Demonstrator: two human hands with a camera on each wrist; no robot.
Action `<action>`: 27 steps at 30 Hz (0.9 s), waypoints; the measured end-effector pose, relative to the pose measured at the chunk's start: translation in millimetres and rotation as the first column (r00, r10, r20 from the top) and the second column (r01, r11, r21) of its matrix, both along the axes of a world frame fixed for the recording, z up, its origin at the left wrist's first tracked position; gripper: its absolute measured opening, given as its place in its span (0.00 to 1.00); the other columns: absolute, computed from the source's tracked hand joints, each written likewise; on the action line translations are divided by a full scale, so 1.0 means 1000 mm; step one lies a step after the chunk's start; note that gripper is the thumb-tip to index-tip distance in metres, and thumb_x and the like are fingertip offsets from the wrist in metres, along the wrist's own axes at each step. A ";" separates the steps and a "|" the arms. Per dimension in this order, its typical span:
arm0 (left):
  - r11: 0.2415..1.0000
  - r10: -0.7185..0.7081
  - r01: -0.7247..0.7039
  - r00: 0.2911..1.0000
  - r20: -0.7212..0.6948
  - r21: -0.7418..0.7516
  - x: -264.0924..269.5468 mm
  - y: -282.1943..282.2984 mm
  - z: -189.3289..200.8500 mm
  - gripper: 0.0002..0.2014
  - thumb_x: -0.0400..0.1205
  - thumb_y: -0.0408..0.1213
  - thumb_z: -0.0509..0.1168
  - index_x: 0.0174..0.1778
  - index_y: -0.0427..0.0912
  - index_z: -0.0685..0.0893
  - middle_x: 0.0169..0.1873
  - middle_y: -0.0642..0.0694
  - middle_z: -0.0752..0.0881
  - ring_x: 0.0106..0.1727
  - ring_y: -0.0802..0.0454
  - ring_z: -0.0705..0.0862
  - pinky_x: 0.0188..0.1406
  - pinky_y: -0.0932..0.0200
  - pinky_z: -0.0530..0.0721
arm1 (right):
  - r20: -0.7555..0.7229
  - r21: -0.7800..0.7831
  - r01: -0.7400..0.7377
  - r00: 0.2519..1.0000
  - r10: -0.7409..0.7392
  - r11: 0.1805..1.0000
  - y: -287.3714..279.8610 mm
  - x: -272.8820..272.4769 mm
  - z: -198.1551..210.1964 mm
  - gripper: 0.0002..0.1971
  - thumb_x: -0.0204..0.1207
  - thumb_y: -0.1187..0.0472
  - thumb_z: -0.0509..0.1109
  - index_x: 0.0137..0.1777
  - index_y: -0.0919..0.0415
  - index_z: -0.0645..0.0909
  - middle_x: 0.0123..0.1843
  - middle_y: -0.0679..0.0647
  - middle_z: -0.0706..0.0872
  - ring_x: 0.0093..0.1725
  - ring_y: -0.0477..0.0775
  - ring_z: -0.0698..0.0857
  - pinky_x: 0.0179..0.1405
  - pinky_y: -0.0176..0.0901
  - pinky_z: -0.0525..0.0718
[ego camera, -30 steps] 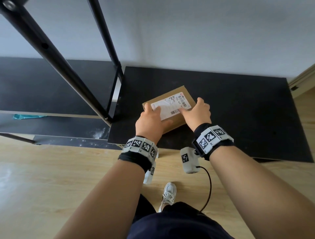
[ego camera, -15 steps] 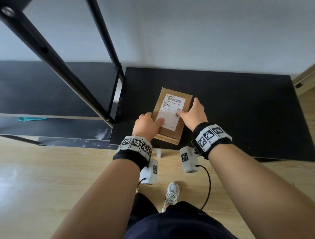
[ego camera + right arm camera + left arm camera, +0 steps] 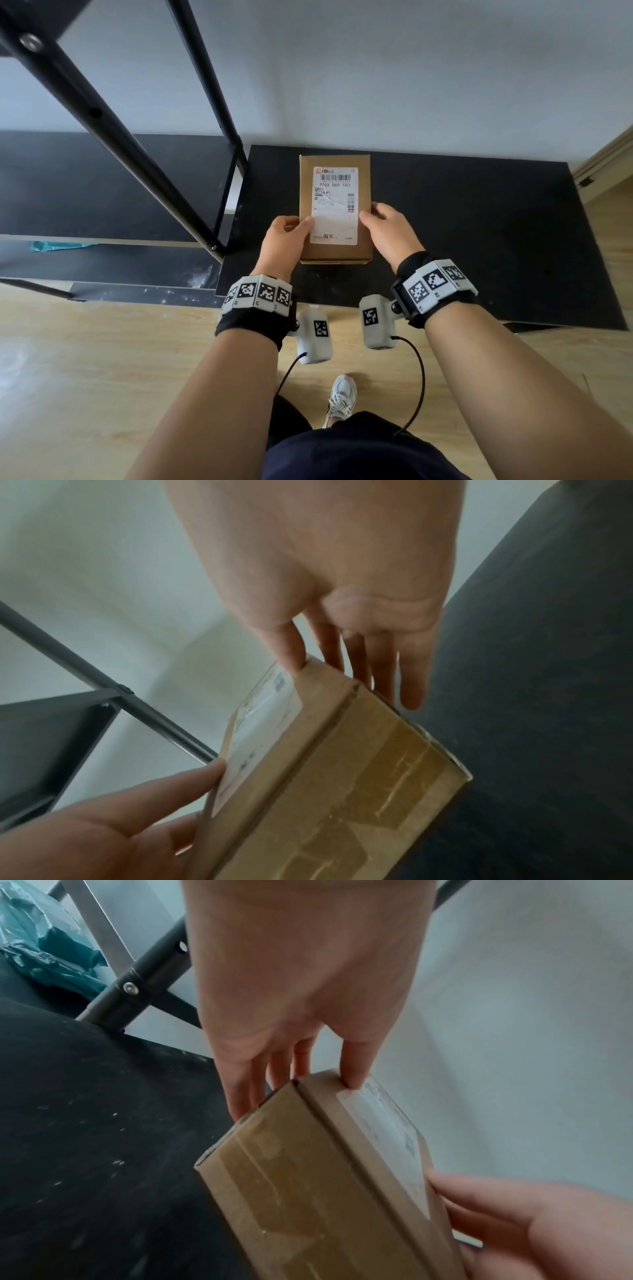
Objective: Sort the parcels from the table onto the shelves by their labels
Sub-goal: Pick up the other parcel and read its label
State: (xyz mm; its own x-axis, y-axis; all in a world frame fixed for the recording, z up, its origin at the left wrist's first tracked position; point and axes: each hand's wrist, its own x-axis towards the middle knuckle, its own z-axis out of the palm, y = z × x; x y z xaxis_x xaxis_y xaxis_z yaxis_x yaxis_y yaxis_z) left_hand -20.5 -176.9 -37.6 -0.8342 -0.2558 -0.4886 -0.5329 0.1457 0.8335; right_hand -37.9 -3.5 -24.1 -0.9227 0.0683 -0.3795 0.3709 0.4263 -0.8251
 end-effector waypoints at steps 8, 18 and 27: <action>0.979 0.069 -0.031 0.981 -0.184 0.204 -0.010 -0.016 0.029 0.24 0.81 0.39 0.73 0.74 0.43 0.80 0.62 0.47 0.90 0.63 0.49 0.89 0.65 0.49 0.87 | -0.158 -0.147 0.028 0.986 -0.051 0.989 0.000 -0.002 0.033 0.19 0.82 0.67 0.59 0.71 0.57 0.77 0.62 0.48 0.87 0.59 0.46 0.85 0.45 0.33 0.80; 0.968 0.020 0.057 0.954 -0.301 0.243 -0.009 -0.018 0.052 0.22 0.83 0.31 0.70 0.74 0.42 0.81 0.62 0.47 0.91 0.63 0.50 0.90 0.67 0.46 0.87 | -0.272 -0.201 0.045 0.957 -0.099 0.979 0.001 -0.003 0.048 0.18 0.80 0.68 0.60 0.67 0.55 0.76 0.62 0.46 0.87 0.61 0.45 0.85 0.55 0.43 0.86; 0.969 -0.012 0.093 0.943 -0.332 0.227 -0.004 -0.016 0.065 0.17 0.84 0.31 0.69 0.69 0.47 0.84 0.61 0.49 0.92 0.62 0.52 0.90 0.66 0.51 0.87 | -0.272 -0.222 0.031 0.958 -0.092 0.975 0.005 0.000 0.055 0.18 0.79 0.69 0.60 0.66 0.54 0.77 0.62 0.47 0.86 0.61 0.45 0.85 0.52 0.40 0.84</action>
State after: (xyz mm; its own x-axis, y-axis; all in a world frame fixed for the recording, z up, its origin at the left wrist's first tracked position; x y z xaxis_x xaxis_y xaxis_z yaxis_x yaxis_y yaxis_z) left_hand -24.0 -192.5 27.9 -0.9665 -0.1177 -0.2281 -0.2228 -0.0565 0.9732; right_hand -37.5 1.7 31.1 -0.9901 0.0739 -0.1197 0.1330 0.2132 -0.9679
